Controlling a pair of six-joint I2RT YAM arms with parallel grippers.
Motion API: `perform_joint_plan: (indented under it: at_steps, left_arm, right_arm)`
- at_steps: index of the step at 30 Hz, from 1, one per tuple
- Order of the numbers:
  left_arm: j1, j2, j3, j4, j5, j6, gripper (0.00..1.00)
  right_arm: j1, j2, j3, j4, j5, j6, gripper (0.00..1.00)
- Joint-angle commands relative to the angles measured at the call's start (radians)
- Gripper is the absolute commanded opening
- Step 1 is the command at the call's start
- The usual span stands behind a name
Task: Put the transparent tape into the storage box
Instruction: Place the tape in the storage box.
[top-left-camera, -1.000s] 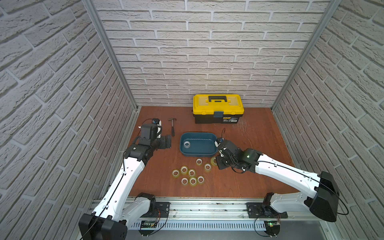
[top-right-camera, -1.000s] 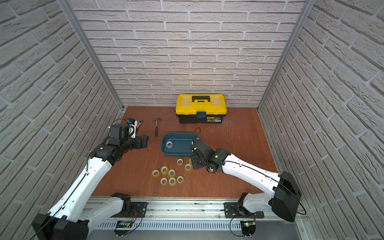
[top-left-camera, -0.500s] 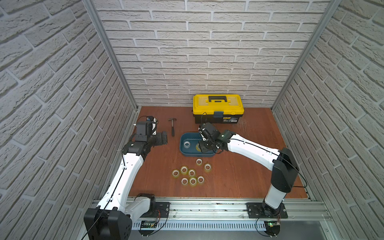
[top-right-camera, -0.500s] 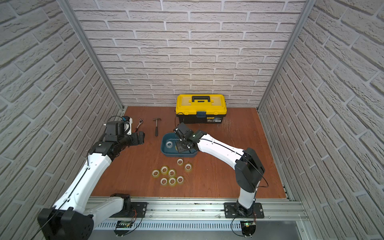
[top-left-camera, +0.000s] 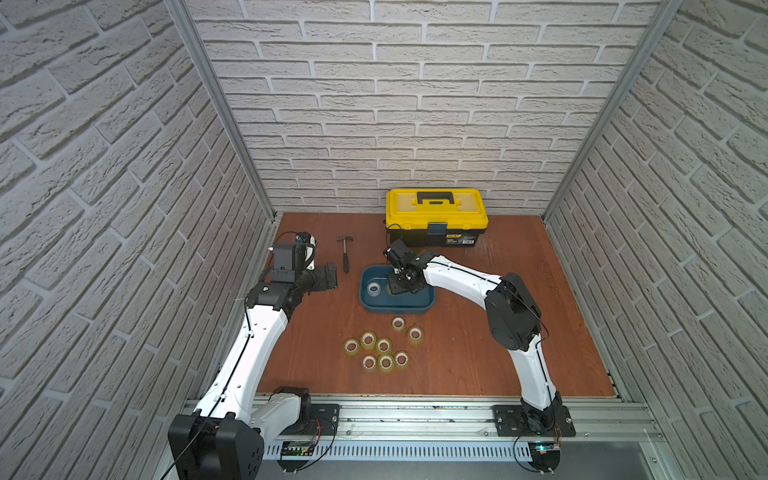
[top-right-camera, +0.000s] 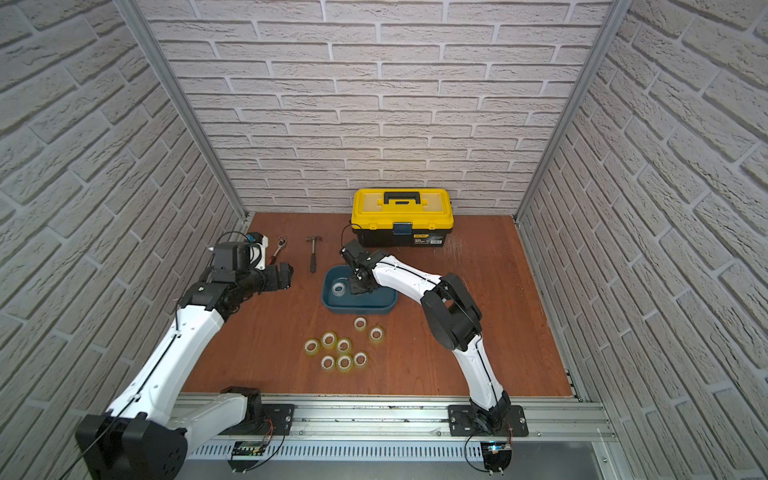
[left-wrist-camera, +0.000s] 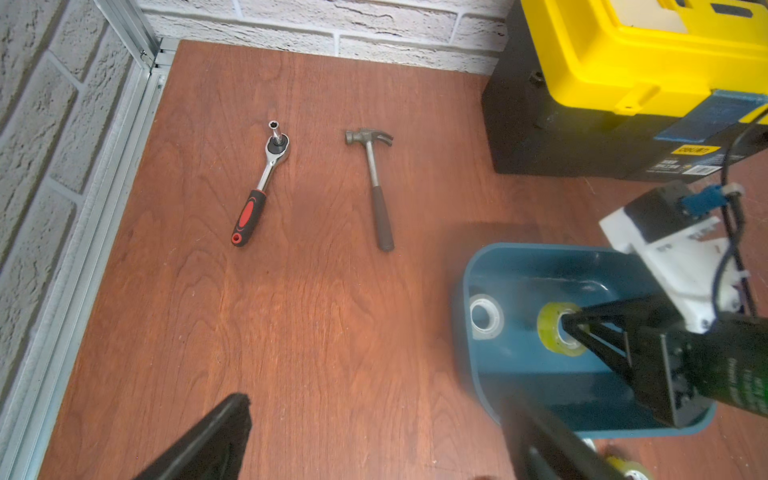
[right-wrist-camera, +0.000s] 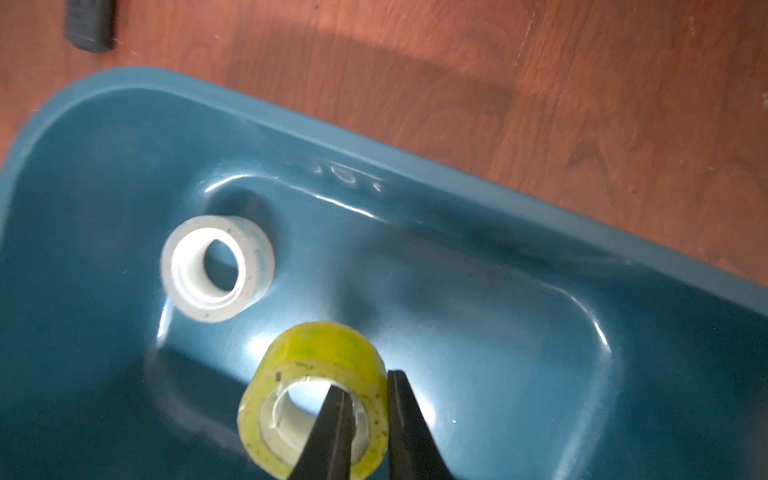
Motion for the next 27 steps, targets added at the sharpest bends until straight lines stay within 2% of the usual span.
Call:
perform_joint_plan:
  at_steps: [1,5,10,12,20,27]
  left_arm:
    - [-0.001,-0.010,-0.006,0.025,0.019,0.000,0.98]
    - [-0.003,-0.012,-0.008,0.025,0.024,0.000,0.98]
    - [-0.003,-0.013,-0.009,0.025,0.022,0.001,0.98]
    - [-0.003,-0.013,-0.009,0.025,0.022,0.001,0.98]
    - [-0.006,-0.018,-0.011,0.022,0.013,0.003,0.98]
    - [-0.033,-0.030,0.004,-0.010,0.000,-0.006,0.98]
  right_arm:
    - [0.001,0.029,0.040,0.010,0.018,0.018,0.03]
    - [0.001,0.054,0.054,0.032,0.028,0.042,0.08]
    - [0.001,0.097,0.105,0.029,0.026,0.063,0.30]
    - [0.001,0.111,0.128,0.026,0.012,0.074,0.34]
    - [0.002,0.082,0.141,0.081,-0.072,0.115,0.37]
    - [0.003,-0.079,0.070,0.080,-0.062,0.082,0.39]
